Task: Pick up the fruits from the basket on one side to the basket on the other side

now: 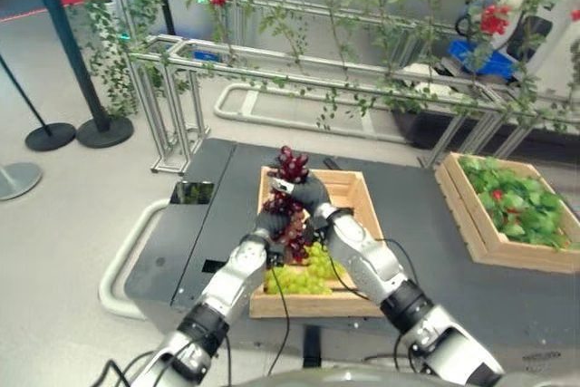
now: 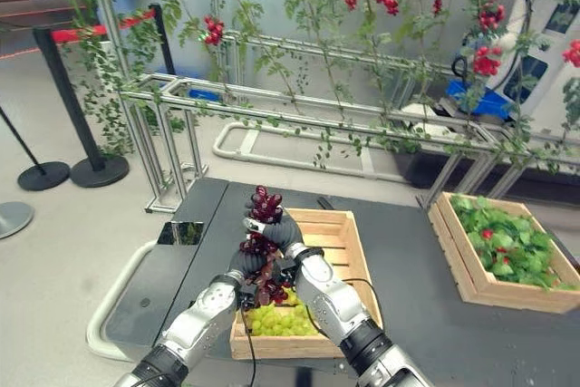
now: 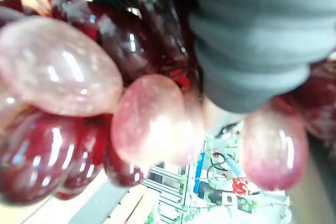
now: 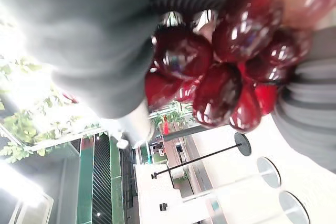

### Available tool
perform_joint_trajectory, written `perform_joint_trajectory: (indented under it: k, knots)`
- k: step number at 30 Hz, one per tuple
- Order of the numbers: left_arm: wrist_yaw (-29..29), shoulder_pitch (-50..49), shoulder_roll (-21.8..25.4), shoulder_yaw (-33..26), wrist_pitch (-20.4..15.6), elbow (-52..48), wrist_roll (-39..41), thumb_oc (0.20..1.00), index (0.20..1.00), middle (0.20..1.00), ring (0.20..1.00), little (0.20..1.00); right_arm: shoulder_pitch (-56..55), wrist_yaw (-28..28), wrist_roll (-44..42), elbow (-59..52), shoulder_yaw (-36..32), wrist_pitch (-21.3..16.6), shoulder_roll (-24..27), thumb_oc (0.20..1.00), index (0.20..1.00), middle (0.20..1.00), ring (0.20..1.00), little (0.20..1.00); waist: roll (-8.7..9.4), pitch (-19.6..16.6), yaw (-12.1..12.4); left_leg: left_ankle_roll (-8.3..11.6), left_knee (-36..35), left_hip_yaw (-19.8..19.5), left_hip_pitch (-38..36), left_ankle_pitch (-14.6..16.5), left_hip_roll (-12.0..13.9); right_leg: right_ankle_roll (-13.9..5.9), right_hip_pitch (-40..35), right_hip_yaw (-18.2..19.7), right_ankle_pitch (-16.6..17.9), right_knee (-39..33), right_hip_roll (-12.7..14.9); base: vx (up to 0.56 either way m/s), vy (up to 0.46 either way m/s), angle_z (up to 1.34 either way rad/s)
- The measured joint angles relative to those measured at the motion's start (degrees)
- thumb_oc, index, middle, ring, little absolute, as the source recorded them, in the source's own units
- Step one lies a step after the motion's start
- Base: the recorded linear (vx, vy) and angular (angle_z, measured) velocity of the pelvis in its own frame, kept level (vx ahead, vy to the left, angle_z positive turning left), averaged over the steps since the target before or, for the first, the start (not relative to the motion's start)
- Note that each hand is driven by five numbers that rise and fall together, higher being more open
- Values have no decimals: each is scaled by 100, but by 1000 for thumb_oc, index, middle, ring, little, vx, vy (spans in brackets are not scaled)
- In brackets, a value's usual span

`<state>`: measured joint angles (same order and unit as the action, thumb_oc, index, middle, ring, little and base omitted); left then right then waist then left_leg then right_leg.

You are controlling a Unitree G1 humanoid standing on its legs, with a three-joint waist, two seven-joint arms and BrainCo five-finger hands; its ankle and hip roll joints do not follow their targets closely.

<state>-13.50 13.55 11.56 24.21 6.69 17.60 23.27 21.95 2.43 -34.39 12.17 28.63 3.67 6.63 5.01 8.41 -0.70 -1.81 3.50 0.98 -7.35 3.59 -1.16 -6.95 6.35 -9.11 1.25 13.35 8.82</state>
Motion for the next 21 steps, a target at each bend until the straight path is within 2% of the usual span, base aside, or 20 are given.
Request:
perform_joint_trajectory:
  k: [1,2,4,5,7,8,9,11,14,16,21]
  knots:
    - [2,-5,19,-88,-11,-28,3,200,200,200,200,200,-9,-33,4,-93,0,4,62,1000,1000,1000,1000,1000,-55,32,31,46,-7,53,38,-29,91,-65,-57,43,-65,90,123,-107,-76,-1]
    - [-11,6,16,-320,-35,-100,7,200,200,200,200,200,-82,-109,38,-326,-32,8,183,1000,1000,1000,1000,1000,-111,63,63,77,31,26,161,-43,158,-319,-44,55,-352,465,361,-63,-52,-6]
    - [-44,2,161,-565,-95,-169,13,200,200,200,200,200,-231,-134,83,-497,-89,11,225,1000,1000,1000,1000,1000,-55,46,169,197,19,11,239,-59,183,-324,-285,92,-230,176,548,-74,-61,-15]
    - [-71,-17,333,-835,-114,-198,16,200,200,200,200,200,-357,-184,126,-515,-102,15,217,1000,1000,1000,1000,1000,29,38,182,366,40,-4,307,-31,118,-315,-465,214,-97,-95,566,-30,-76,-23]
    - [-88,-46,354,-1091,-147,-202,37,200,200,200,200,200,-532,-217,127,-521,-141,20,334,1000,1000,1000,1000,1000,-48,66,161,415,73,-124,415,-32,192,-274,-480,352,-175,-264,451,37,-90,-10]
    - [-92,-47,366,-1173,-149,-215,64,200,200,200,200,200,-666,-226,150,-517,-175,69,454,1000,1000,1000,1000,1000,-26,68,159,557,24,-144,430,-82,217,-268,-616,420,-280,-593,391,78,-71,-5]
    - [-94,-57,344,-1199,-152,-209,68,200,200,200,200,200,-694,-228,181,-501,-206,82,524,1000,1000,1000,1000,1000,-50,80,159,590,21,-148,434,-88,260,-236,-675,443,-290,-729,331,89,-111,4]
    - [-36,-144,185,-1067,-153,-261,130,200,200,200,200,200,-887,-223,231,-506,-475,104,640,1000,1000,1000,1000,1000,-153,47,-22,644,17,-419,517,-111,388,-139,-810,626,-329,-866,102,18,-117,24]
    - [93,-183,15,-917,-155,-288,258,200,200,200,200,200,-909,-229,245,-518,-585,104,696,1000,1000,1000,1000,1000,-230,18,-78,711,10,-483,522,-117,497,-95,-761,883,-379,-854,-60,39,-199,5]
    - [134,-282,-50,-919,-174,-304,296,200,200,200,200,200,-936,-241,246,-556,-597,103,705,1000,1000,1000,1000,1000,-298,-29,-170,808,-17,-520,575,-172,537,-69,-716,899,-356,-888,-90,73,-195,-1]
    - [196,-546,-56,-979,-204,-361,462,200,200,200,200,200,-1117,-344,376,-905,-651,109,893,1000,1000,1000,1000,1000,-488,-128,-171,814,-82,-638,565,-192,538,-57,-930,866,-238,-1272,-108,46,-171,9]
